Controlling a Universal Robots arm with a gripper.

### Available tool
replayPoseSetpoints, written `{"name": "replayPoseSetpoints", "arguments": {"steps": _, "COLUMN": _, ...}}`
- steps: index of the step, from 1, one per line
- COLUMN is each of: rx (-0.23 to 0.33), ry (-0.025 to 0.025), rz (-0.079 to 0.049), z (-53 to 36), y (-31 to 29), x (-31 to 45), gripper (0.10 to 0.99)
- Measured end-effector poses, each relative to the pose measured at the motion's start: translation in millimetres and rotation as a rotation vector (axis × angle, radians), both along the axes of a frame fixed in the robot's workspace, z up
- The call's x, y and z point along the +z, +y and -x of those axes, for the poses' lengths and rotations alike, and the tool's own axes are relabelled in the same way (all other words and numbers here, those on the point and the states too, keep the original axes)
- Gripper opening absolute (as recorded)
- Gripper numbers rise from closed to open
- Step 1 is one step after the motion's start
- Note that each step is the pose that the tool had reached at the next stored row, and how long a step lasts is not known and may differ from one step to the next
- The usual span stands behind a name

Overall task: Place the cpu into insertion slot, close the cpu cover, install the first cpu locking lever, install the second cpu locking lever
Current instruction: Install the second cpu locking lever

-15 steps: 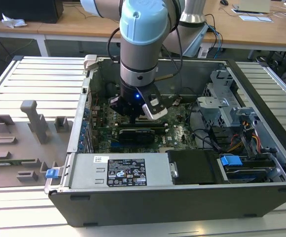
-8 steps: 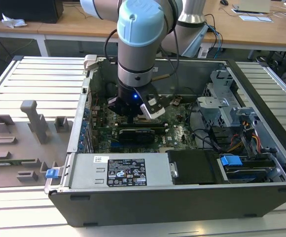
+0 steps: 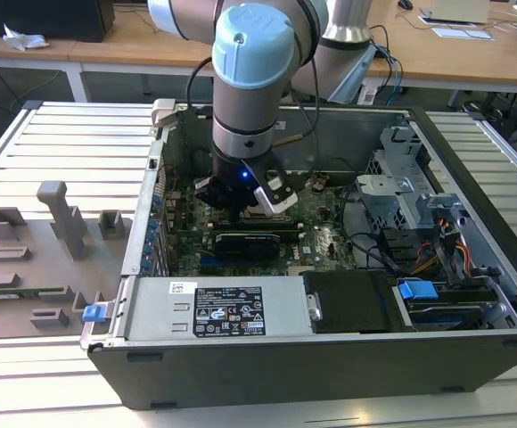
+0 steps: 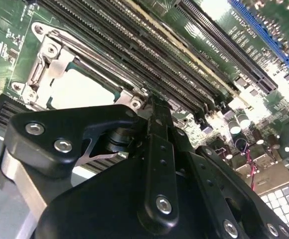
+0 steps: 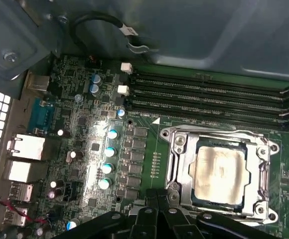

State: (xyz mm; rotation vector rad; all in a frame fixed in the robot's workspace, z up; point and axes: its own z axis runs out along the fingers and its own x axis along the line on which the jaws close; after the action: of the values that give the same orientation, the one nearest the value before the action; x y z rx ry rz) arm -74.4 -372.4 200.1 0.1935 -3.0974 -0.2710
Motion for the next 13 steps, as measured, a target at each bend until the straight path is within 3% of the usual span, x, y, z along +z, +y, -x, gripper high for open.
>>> {"name": "replayPoseSetpoints", "arguments": {"steps": 2, "rx": 0.003, "ry": -0.0007, "rz": -0.008, "z": 0.4, "y": -6.8, "x": -0.2, "gripper": 0.106}}
{"name": "replayPoseSetpoints", "arguments": {"steps": 4, "rx": 0.006, "ry": -0.0013, "rz": -0.008, "z": 0.4, "y": -8.4, "x": 1.6, "gripper": 0.106}}
{"name": "replayPoseSetpoints", "arguments": {"steps": 6, "rx": 0.008, "ry": -0.001, "rz": -0.01, "z": 0.0, "y": -8.2, "x": 12.9, "gripper": 0.106}}
{"name": "replayPoseSetpoints", "arguments": {"steps": 8, "rx": 0.008, "ry": -0.0011, "rz": -0.012, "z": -2.9, "y": -7.3, "x": 17.6, "gripper": 0.106}}
{"name": "replayPoseSetpoints", "arguments": {"steps": 11, "rx": 0.008, "ry": 0.0096, "rz": -0.012, "z": -21.4, "y": -3.7, "x": 17.5, "gripper": 0.106}}
{"name": "replayPoseSetpoints", "arguments": {"steps": 13, "rx": 0.008, "ry": 0.0241, "rz": -0.012, "z": -37.6, "y": -0.2, "x": 15.8, "gripper": 0.106}}
